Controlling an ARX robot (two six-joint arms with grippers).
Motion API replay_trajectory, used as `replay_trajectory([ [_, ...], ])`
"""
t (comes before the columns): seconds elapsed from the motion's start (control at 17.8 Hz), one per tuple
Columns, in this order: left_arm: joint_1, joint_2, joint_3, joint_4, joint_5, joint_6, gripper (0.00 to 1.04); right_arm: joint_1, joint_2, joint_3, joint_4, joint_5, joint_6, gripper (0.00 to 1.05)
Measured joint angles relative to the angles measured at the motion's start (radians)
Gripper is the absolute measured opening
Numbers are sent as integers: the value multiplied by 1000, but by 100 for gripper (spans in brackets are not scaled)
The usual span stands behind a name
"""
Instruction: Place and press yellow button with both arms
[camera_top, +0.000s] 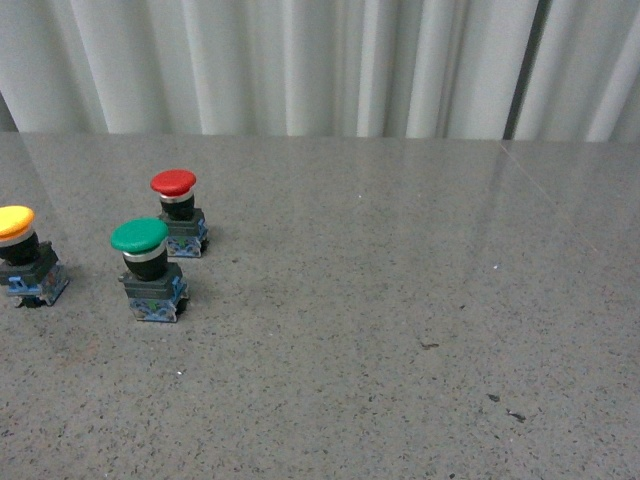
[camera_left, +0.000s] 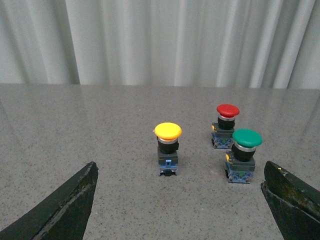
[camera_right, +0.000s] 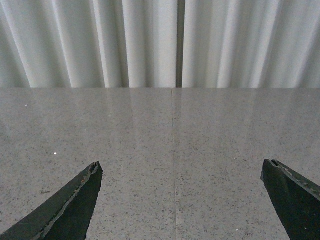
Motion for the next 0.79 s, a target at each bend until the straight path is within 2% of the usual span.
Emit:
replay_trajectory([
  [0.17,0,0,0,0,0,0,98,0,0,0,0,0,0,98],
  [0.22,-39,34,34,-117,-108,-38,98,0,0,0,0,0,0,98],
  [0.28,-80,165,84,-157,-246,-91,98,0,0,0,0,2,0,98],
  [0.34,-40,271,121,-85,-298,-108,98,0,0,0,2,-1,0,98],
  [0.39,0,330,146,-19,-303,-108,98,0,0,0,0,1,0,98],
  [0.56,126,656,294,277,-129,-92,98,0,0,0,0,0,0,98],
  [0.62,153,789,363,329,-71,-80,98,0,0,0,0,0,0,98],
  [0.67,151,923,438,375,-60,-68,98,0,0,0,-1,0,0,98],
  [0.79,133,1139,592,302,-3,-74,98,0,0,0,0,0,0,98],
])
